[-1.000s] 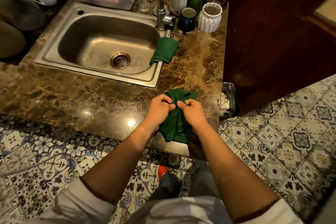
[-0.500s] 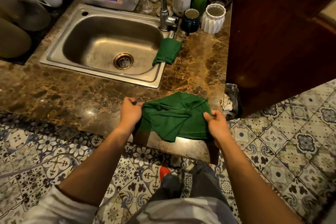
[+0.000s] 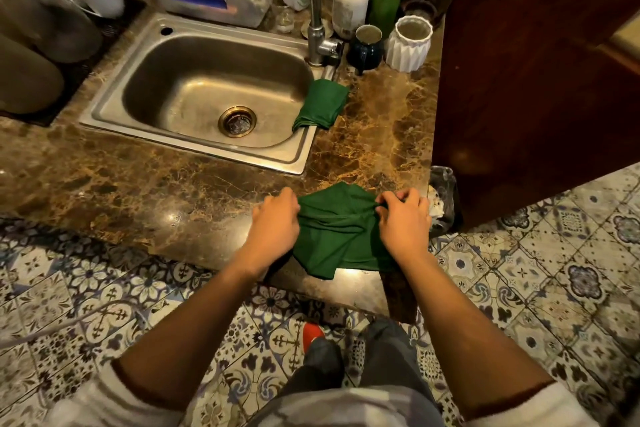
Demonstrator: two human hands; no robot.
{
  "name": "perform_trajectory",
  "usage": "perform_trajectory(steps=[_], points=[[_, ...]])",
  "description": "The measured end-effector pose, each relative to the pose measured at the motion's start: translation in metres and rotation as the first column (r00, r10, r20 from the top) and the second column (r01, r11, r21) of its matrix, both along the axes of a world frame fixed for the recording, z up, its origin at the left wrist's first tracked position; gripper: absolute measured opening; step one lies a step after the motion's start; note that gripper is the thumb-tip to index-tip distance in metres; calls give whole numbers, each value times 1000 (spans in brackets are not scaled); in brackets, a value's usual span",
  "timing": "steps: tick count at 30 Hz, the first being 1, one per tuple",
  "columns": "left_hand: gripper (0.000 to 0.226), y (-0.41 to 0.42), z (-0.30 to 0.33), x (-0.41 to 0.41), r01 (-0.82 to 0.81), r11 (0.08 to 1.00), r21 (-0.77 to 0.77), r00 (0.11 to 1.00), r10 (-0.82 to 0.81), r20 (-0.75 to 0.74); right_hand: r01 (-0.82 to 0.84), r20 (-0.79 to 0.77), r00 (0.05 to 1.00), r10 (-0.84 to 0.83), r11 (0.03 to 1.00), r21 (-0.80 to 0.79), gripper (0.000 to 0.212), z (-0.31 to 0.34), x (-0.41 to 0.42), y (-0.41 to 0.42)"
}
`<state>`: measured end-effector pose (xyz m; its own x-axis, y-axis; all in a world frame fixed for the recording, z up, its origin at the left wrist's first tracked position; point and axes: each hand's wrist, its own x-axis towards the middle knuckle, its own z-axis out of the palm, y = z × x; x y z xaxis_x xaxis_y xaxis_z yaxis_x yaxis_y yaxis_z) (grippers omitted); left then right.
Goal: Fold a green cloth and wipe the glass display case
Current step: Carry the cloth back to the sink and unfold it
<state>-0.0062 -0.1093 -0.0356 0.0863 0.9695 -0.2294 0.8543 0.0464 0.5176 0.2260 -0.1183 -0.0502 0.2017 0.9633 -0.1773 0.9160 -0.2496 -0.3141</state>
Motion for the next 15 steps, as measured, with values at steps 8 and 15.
perform_trajectory(steps=[8, 15], points=[[40, -5, -12, 21, 392, 919, 29, 897, -376, -232, 317, -405, 860, -311, 947, -56, 55, 1, -19, -6], [16, -11, -11, 19, -11, 997, 75, 963, -9, 268, 526, -734, 506, -453, 836, -154, 36, -2, -19, 12]])
